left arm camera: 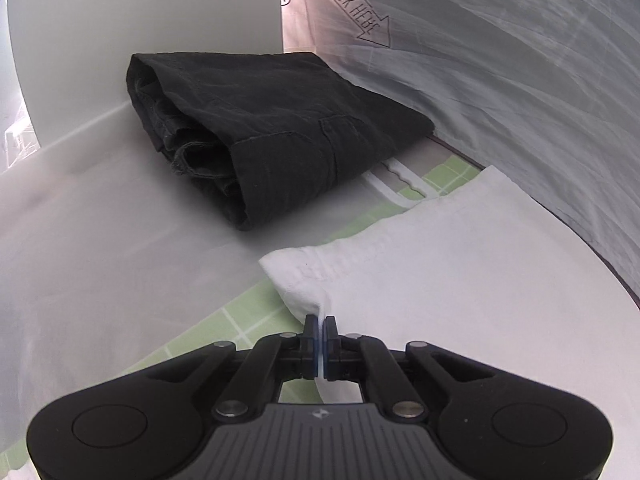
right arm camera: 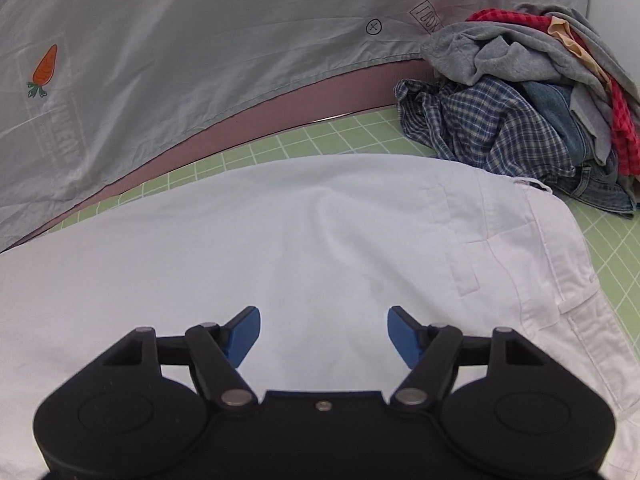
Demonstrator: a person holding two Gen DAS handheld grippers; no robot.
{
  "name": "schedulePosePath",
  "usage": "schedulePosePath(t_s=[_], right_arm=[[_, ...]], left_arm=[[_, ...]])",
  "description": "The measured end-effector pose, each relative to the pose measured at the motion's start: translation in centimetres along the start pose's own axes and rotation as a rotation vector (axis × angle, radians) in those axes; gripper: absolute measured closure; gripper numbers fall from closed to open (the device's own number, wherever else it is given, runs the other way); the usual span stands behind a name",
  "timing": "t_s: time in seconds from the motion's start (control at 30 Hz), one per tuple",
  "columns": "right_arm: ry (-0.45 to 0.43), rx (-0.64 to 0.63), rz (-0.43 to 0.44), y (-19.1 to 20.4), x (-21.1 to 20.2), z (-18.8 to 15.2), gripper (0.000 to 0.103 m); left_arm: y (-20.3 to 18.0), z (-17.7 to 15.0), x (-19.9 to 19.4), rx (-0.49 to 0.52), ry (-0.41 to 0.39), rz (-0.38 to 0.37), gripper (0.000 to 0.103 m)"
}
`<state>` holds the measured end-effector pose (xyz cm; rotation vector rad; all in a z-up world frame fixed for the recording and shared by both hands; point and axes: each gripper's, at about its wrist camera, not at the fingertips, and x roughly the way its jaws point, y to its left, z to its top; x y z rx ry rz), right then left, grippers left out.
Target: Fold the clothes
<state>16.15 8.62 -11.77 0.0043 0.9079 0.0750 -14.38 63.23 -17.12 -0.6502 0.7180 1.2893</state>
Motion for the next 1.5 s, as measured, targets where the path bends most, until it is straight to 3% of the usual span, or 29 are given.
schedulePosePath(t_s=[0.13,0.27,0.3,0.47,0.6,0.87,1.07,1.3,1.5], right_arm=[[-0.013,-0.022,-0.018,-0.6,-0.8,0.0,0.032],[-0.002,0.042,-0.030,-2.9,-2.0,-1.2,0.032],[0.001,0.060,-0.033,-3.5,-2.4,-1.6,0.031],[0.014,0.129,-0.073,-7.0,-4.4,-4.1,0.030],[0.016,0.202,-0.091,-10.2,-6.5,-7.3,0.030],[0.014,0.352,-0.125,-16.9,-9.8,-13.8,0.028],[0.055,0.456,-0.118,-21.1,-10.5,-16.9,0.026],[0.102,0.576,0.027,-21.6,-10.3,-19.2,0.026],[0.127,0.655,0.173,-20.6,-10.3,-20.7,0.025]], left_arm=[[0.8,-0.2,-0.5,-0.019,0.017,-0.004,0.090],[1.0,-0.8,-3.5,0.021,-0.011,-0.051,0.053],[0.9,-1.2,-4.6,0.036,-0.014,-0.069,0.047],[0.5,-5.8,-9.7,0.167,0.004,-0.129,0.038],[0.5,-10.7,-13.4,0.262,0.036,-0.158,0.036],[2.7,-19.9,-18.4,0.300,0.167,-0.184,0.036],[5.4,-23.6,-20.3,0.280,0.228,-0.190,0.036],[8.7,-24.9,-21.7,0.236,0.247,-0.220,0.036],[11.2,-25.1,-22.7,0.181,0.257,-0.337,0.035]])
